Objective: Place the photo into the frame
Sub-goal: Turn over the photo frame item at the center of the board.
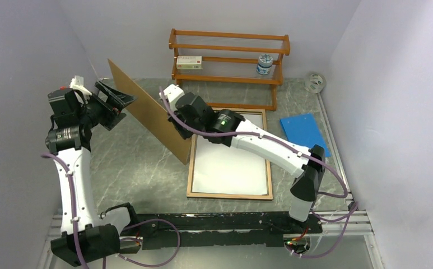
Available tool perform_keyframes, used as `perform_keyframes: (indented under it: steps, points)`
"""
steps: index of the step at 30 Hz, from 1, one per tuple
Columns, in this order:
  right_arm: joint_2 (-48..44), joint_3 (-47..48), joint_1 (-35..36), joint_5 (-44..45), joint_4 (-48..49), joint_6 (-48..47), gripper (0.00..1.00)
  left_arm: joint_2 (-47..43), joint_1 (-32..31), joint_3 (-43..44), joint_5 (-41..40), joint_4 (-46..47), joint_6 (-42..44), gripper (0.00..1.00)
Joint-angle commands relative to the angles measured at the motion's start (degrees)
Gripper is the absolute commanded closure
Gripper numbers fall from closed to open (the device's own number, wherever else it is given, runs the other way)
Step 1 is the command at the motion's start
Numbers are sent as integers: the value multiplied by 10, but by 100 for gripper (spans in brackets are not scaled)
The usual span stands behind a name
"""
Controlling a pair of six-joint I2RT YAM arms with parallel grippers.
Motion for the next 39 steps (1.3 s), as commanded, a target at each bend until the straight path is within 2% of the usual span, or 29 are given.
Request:
perform_keyframes:
  steps: [1, 8, 11, 14, 18, 24, 29, 39]
  points:
    - [23, 34, 37, 84, 55, -61, 100, 16, -2, -16, -13, -43, -35, 6]
    - [92, 99, 80, 132, 24, -91, 100, 1, -1, -23, -32, -39, -37, 6]
    - [109, 117, 91, 138, 17, -98, 100, -15, -2, -18, -70, -56, -40, 6]
    - [121, 126, 99, 147, 16, -108, 100, -38, -1, -6, -144, -102, -55, 6]
    - [134, 130, 101, 146, 17, -113, 100, -37, -1, 7, -190, -136, -49, 6]
    - [148, 135, 96, 147, 14, -107, 100, -16, -1, 3, -186, -141, -39, 11]
    - [153, 135, 96, 145, 14, -116, 100, -20, -1, 0, -201, -134, -39, 12]
    - [169, 133, 114, 155, 18, -174, 100, 14, -1, -5, -201, -171, -58, 35]
